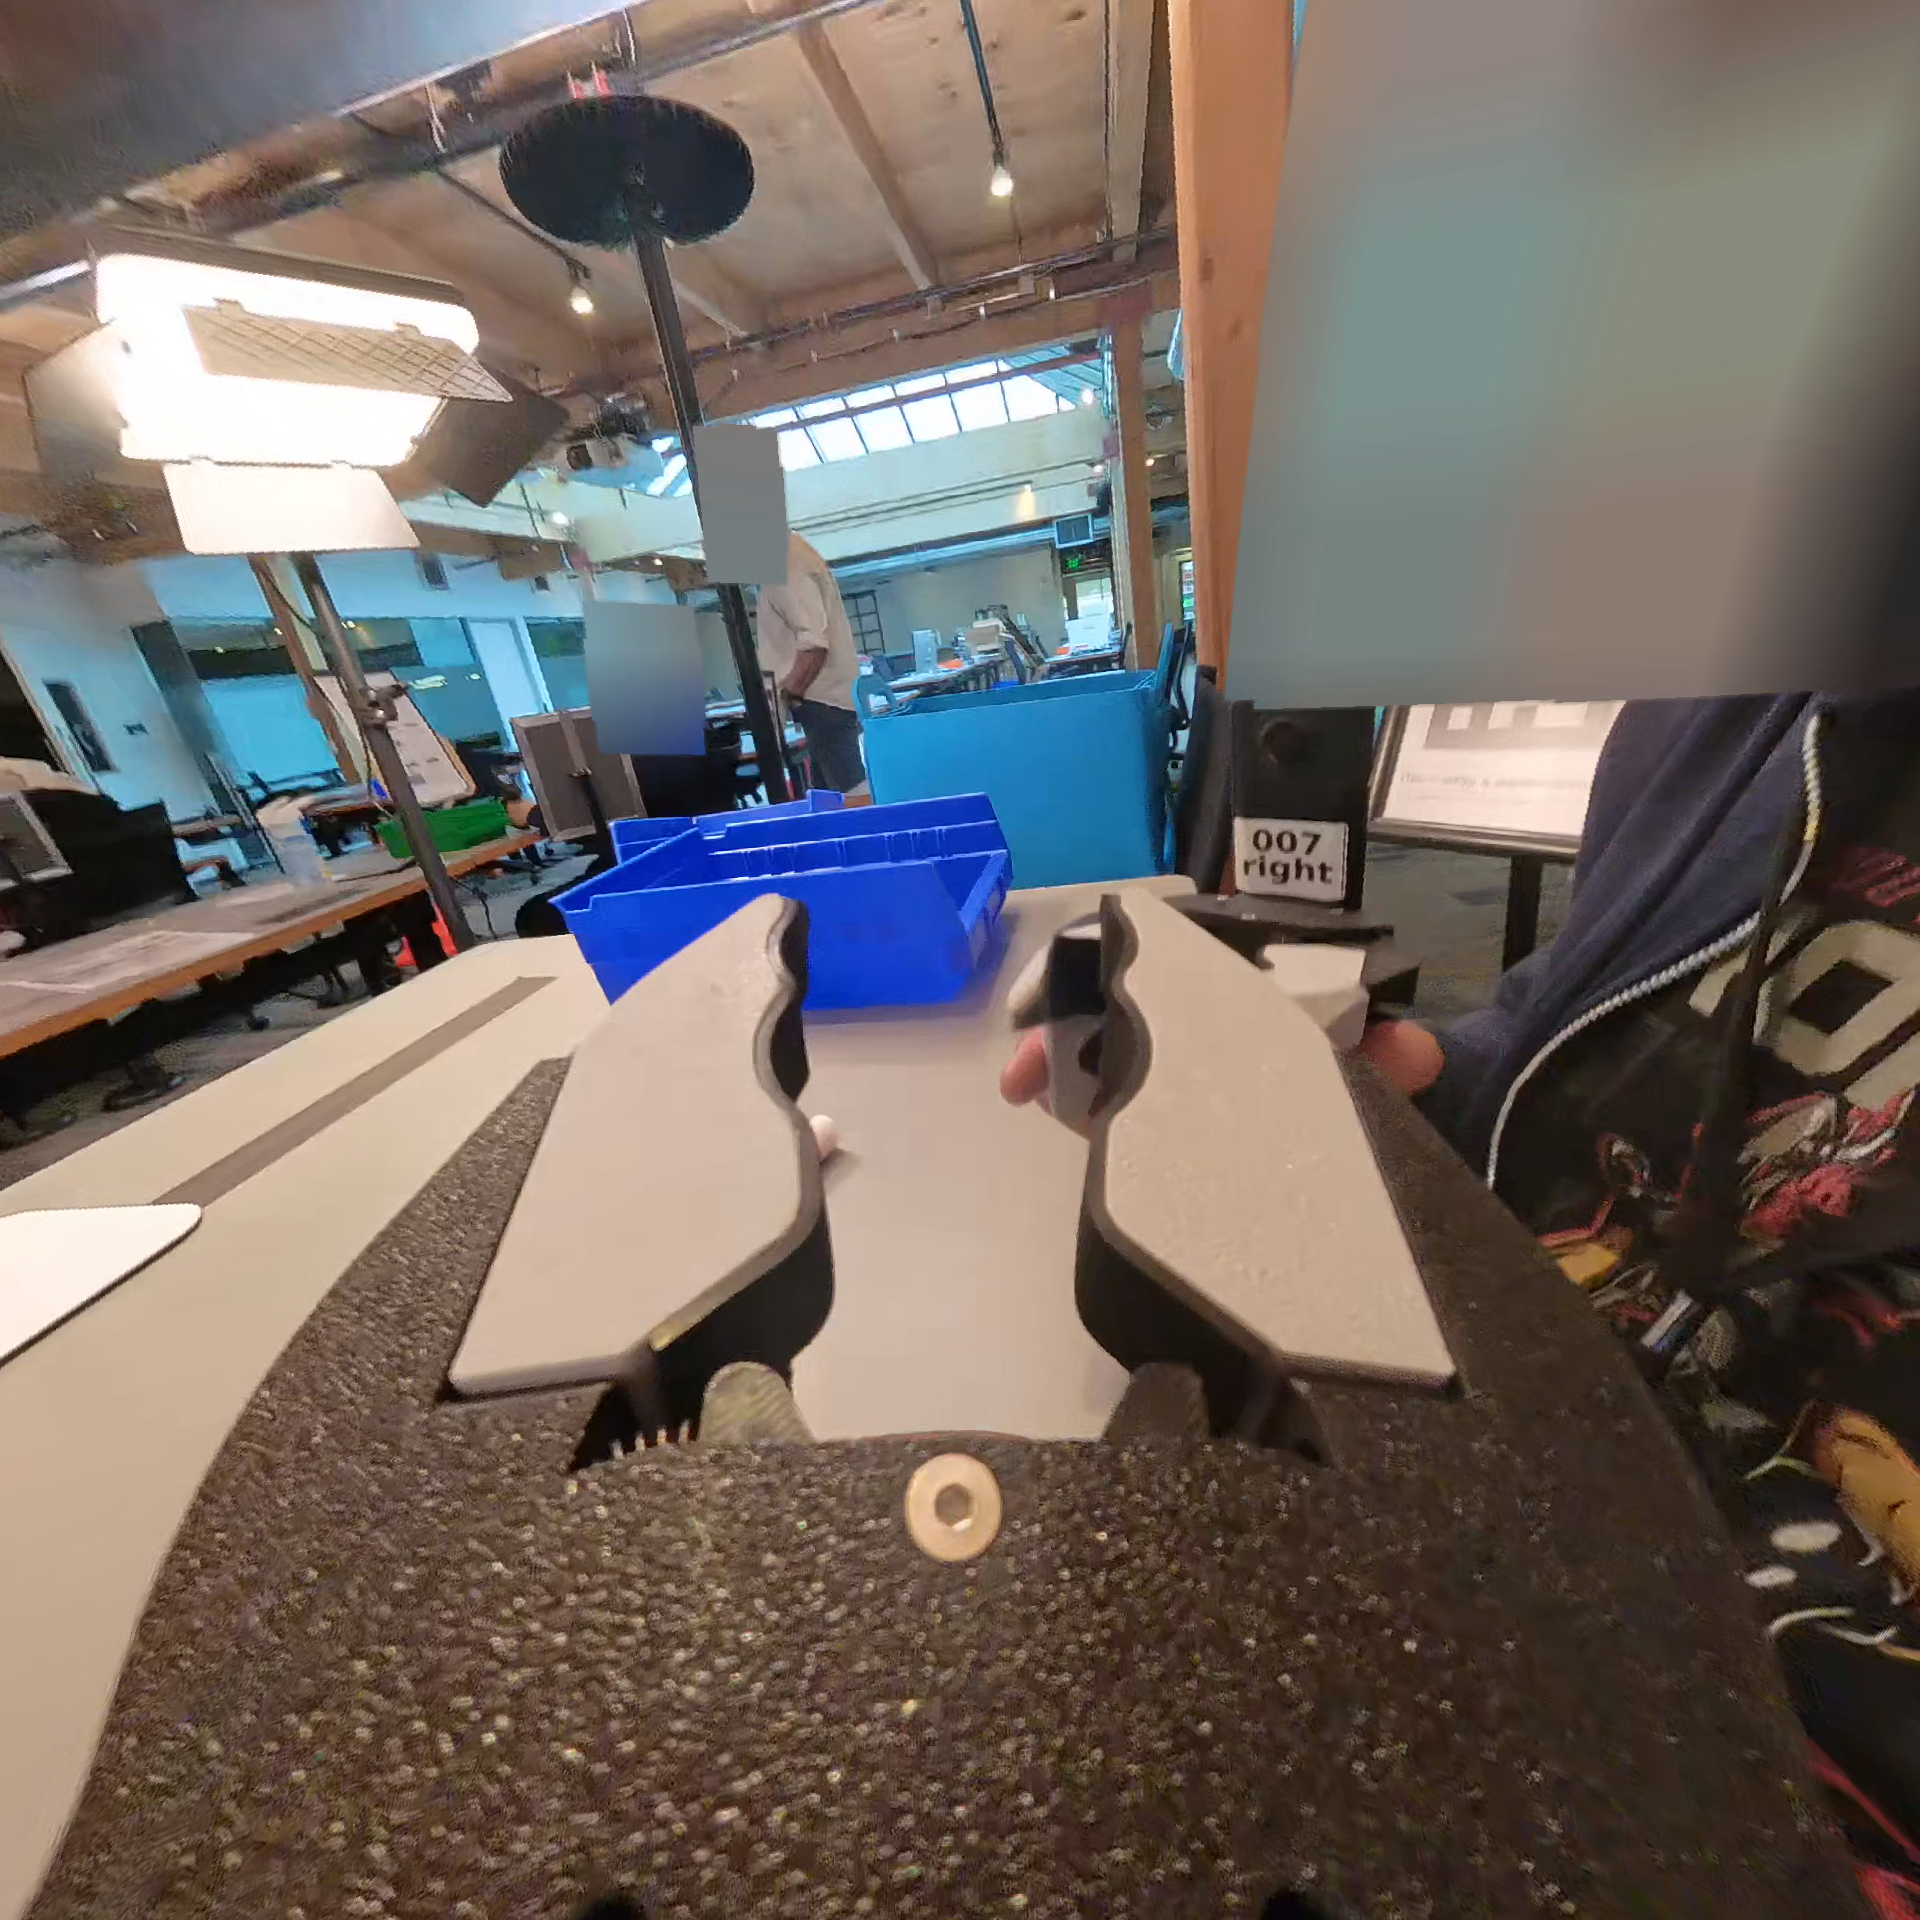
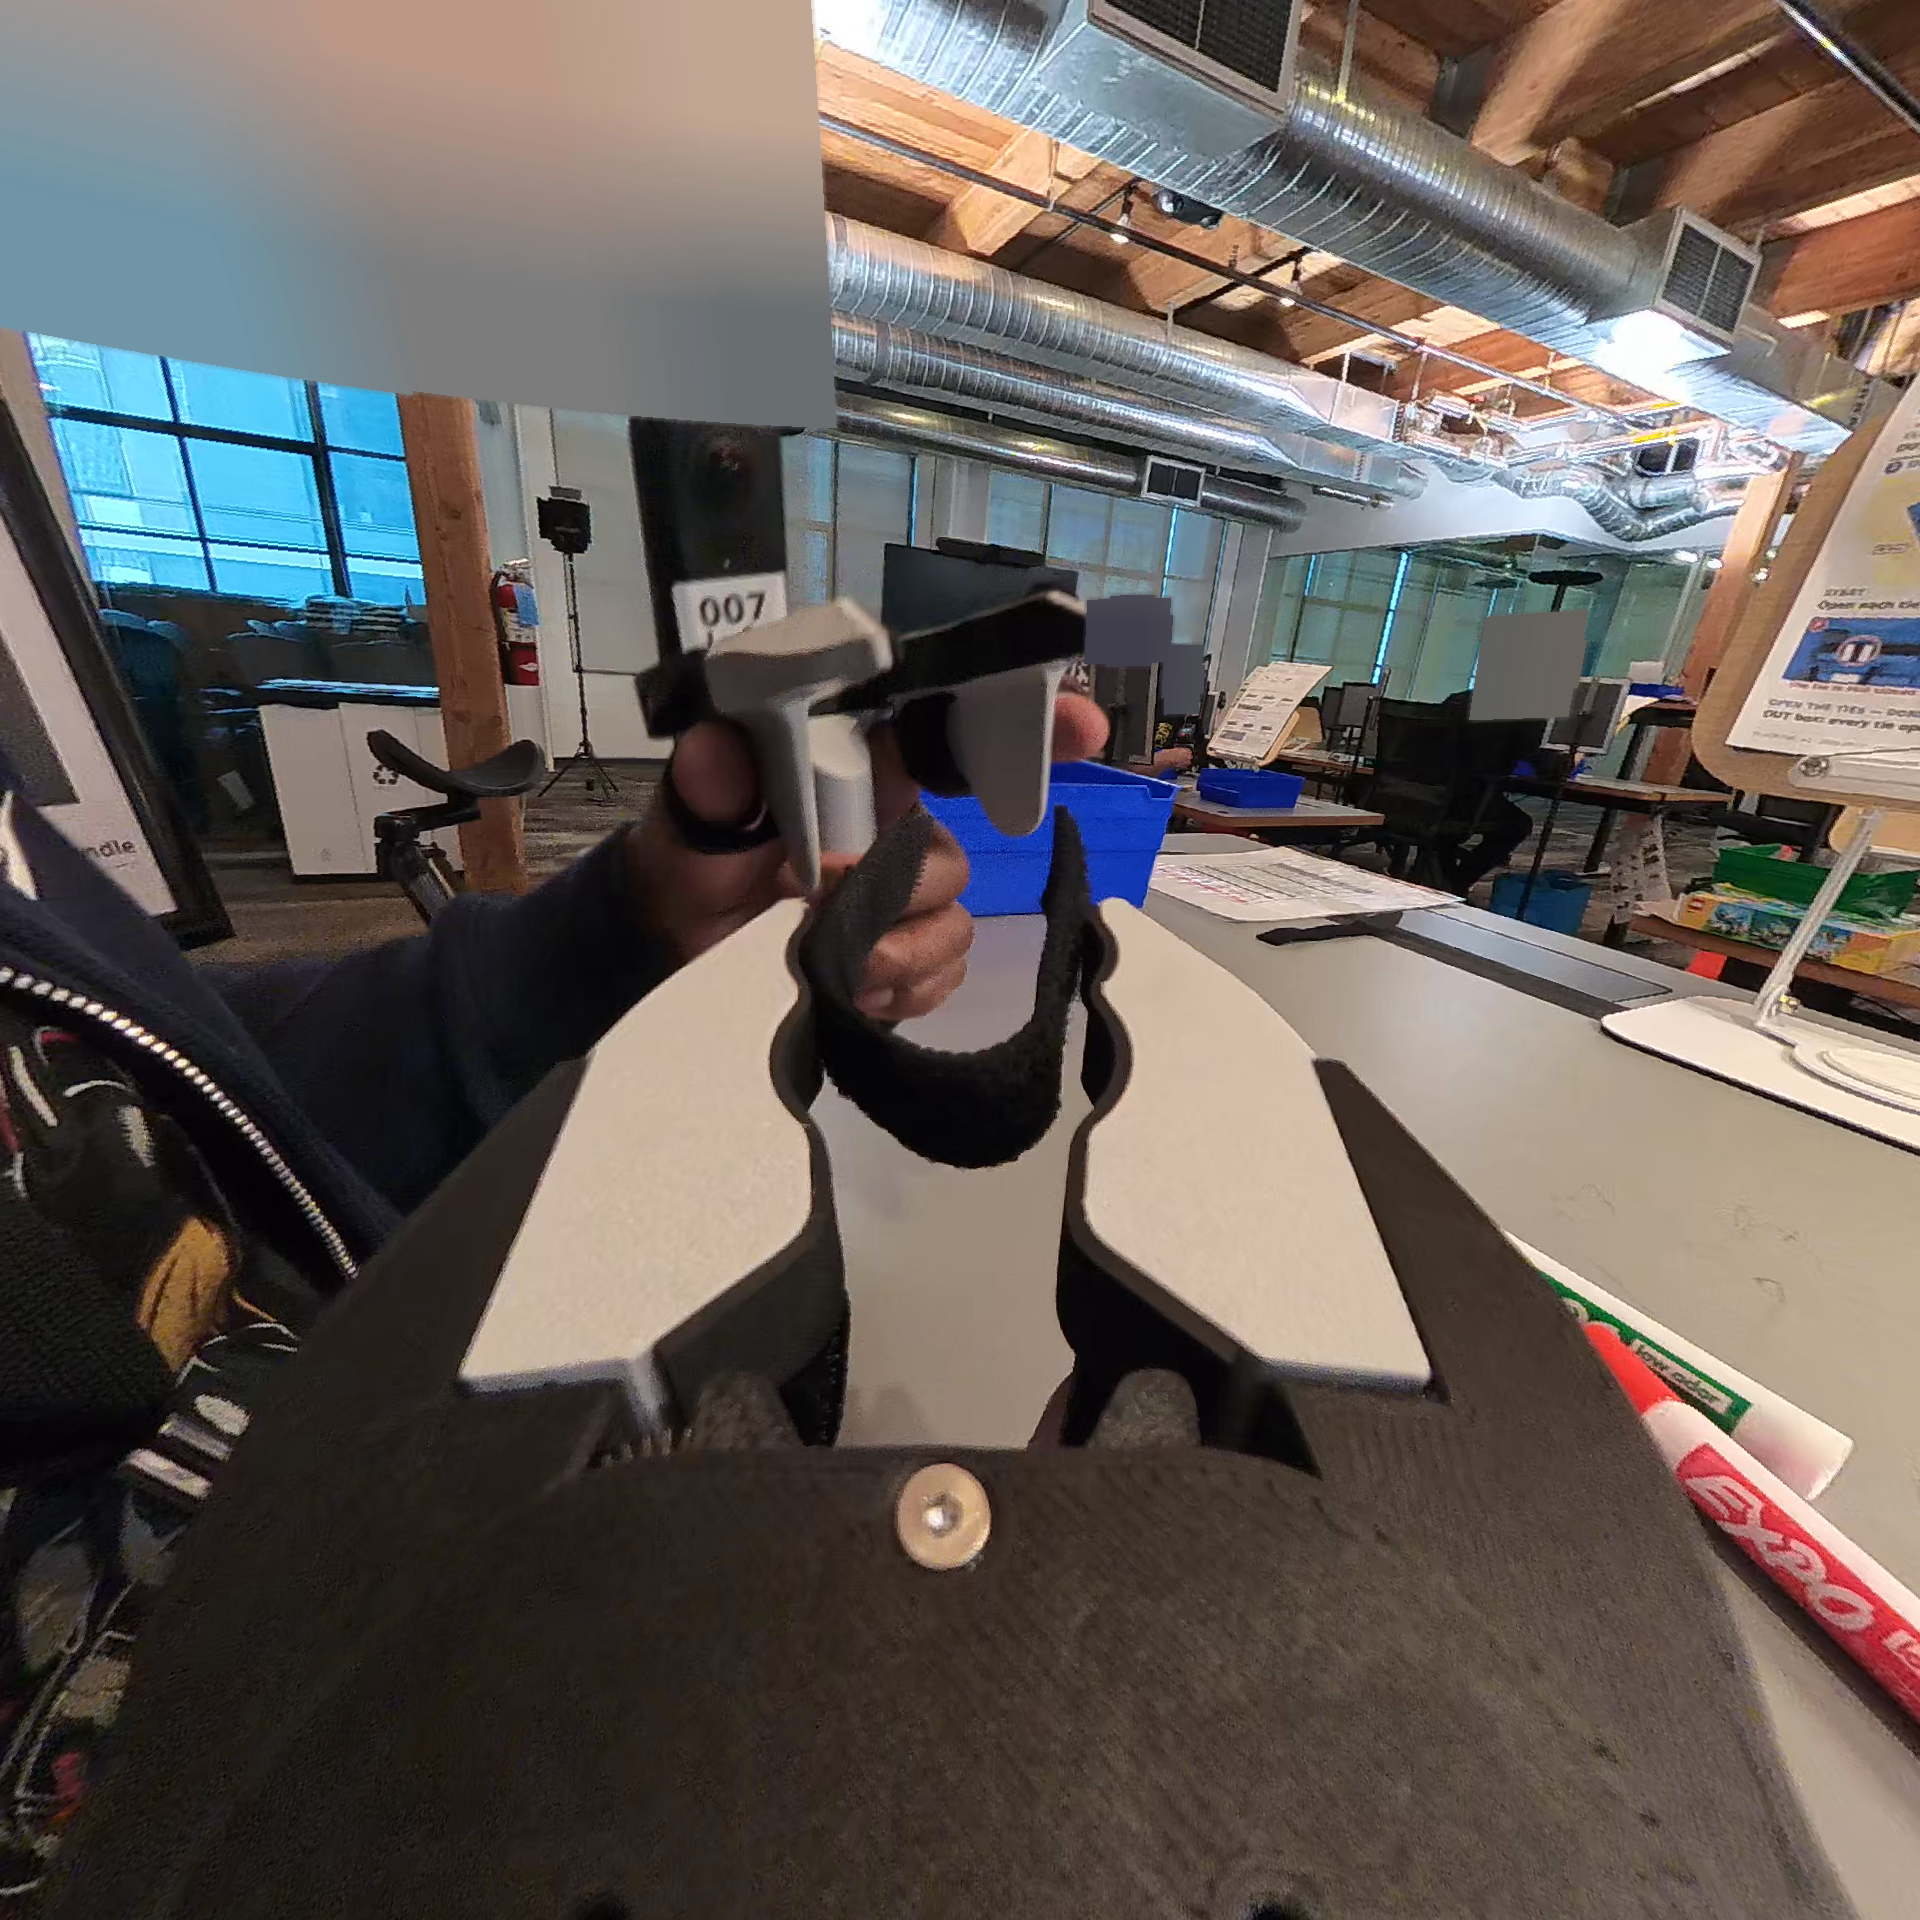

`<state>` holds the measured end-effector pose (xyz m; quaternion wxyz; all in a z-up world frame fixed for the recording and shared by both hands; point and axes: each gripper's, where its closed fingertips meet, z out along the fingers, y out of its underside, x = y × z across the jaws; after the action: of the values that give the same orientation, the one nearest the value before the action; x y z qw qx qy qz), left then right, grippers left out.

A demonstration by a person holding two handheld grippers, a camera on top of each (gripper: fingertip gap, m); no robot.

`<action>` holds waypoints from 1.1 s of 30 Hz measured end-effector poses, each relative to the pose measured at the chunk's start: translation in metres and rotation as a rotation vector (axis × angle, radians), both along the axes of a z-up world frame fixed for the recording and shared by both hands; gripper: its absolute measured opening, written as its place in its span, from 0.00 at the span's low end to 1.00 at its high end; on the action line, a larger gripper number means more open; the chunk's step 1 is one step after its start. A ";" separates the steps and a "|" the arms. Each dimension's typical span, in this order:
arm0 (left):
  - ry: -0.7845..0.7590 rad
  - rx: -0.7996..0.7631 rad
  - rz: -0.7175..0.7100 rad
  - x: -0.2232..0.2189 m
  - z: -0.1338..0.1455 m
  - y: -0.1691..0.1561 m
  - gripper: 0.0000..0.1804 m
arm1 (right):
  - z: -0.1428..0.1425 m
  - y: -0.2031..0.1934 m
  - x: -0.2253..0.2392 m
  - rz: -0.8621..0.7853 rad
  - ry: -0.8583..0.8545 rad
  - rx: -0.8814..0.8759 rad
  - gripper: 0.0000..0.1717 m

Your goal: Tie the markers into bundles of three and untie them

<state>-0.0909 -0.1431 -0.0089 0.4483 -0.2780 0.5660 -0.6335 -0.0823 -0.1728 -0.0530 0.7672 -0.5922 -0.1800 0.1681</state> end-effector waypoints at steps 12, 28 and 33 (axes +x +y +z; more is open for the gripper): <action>0.052 0.012 -0.175 0.008 -0.033 -0.036 0.18 | 0.000 0.002 0.001 0.011 0.019 -0.015 0.28; 0.293 -0.061 -0.050 0.005 -0.004 -0.041 0.16 | -0.001 0.006 0.005 -0.035 0.004 -0.011 0.28; 0.571 0.242 0.085 0.013 -0.018 -0.061 0.17 | -0.003 0.015 0.017 -0.171 -0.042 -0.018 0.28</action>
<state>-0.0776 -0.2045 -0.0266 0.3270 -0.4126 0.7282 -0.4387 -0.0651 -0.1580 -0.0560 0.7696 -0.6156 -0.1433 0.0909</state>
